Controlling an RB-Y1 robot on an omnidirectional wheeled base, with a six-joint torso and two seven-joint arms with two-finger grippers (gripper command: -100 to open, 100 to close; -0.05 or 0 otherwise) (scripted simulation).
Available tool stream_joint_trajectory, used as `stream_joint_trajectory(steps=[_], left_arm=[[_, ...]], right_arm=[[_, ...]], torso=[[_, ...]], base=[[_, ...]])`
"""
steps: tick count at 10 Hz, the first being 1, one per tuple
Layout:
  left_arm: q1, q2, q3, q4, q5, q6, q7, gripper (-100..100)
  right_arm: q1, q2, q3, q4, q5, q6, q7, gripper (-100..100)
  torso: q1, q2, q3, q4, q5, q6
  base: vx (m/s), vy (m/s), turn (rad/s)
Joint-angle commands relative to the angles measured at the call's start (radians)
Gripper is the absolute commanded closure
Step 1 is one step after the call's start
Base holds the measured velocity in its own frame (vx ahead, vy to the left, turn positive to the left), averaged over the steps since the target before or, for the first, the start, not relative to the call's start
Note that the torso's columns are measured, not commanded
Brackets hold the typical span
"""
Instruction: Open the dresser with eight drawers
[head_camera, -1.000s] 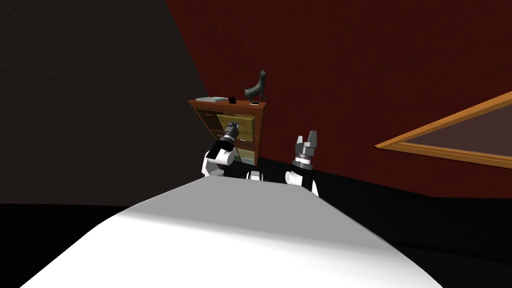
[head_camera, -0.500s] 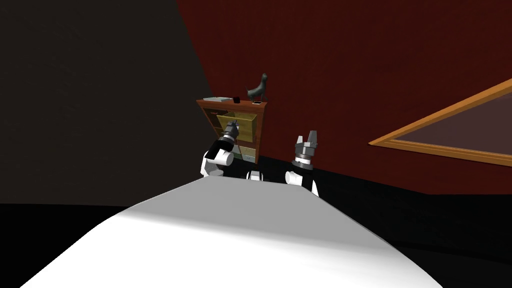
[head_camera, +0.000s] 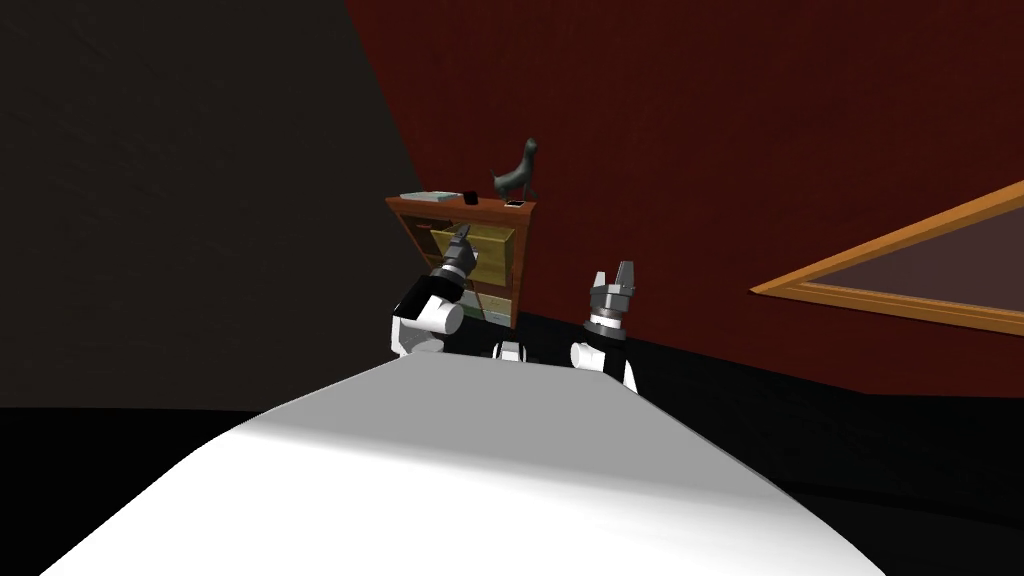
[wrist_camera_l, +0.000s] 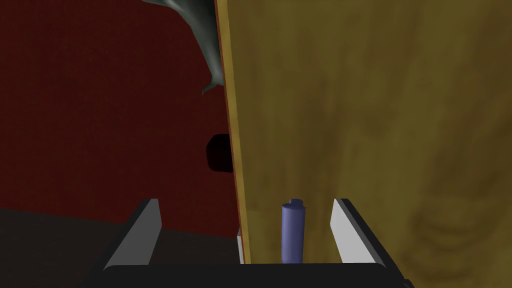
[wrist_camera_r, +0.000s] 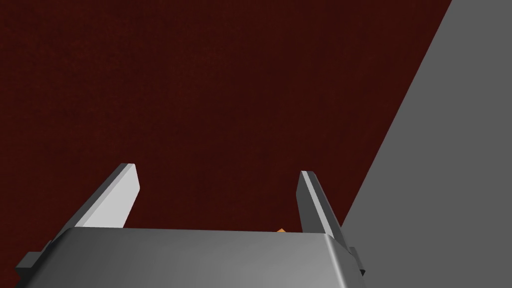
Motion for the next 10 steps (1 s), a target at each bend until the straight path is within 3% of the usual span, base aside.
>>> stream_joint_trajectory(steps=[1, 3, 4, 5, 10], left_arm=[[-0.002, -0.012, -0.022, -0.064, -0.018, 0.068, -0.007, -100], [-0.008, -0.018, -0.033, -0.113, -0.028, 0.123, -0.011, -100], [-0.004, -0.013, -0.026, -0.097, -0.021, 0.107, -0.008, -100], [-0.004, -0.014, -0.028, -0.099, -0.022, 0.113, -0.009, 0], [-0.003, -0.013, -0.027, -0.097, -0.022, 0.114, -0.009, 0]], right_arm=[[0.000, 0.000, 0.000, 0.000, 0.000, 0.000, 0.000, 0], [0.000, 0.000, 0.000, 0.000, 0.000, 0.000, 0.000, 0], [0.000, 0.000, 0.000, 0.000, 0.000, 0.000, 0.000, 0], [0.000, 0.000, 0.000, 0.000, 0.000, 0.000, 0.000, 0], [0.000, 0.000, 0.000, 0.000, 0.000, 0.000, 0.000, 0]], torso=[[0.000, 0.000, 0.000, 0.000, 0.000, 0.000], [-0.001, -0.001, 0.000, -0.001, 0.000, 0.000], [-0.002, 0.001, 0.000, 0.001, -0.001, 0.000], [-0.002, 0.002, 0.001, 0.001, -0.001, 0.000], [-0.001, 0.000, 0.000, -0.001, 0.000, 0.000]], base=[[0.046, 0.019, 0.011], [0.038, 0.009, 0.009], [0.018, 0.004, 0.002], [0.006, 0.001, 0.000], [0.000, 0.000, 0.000]])
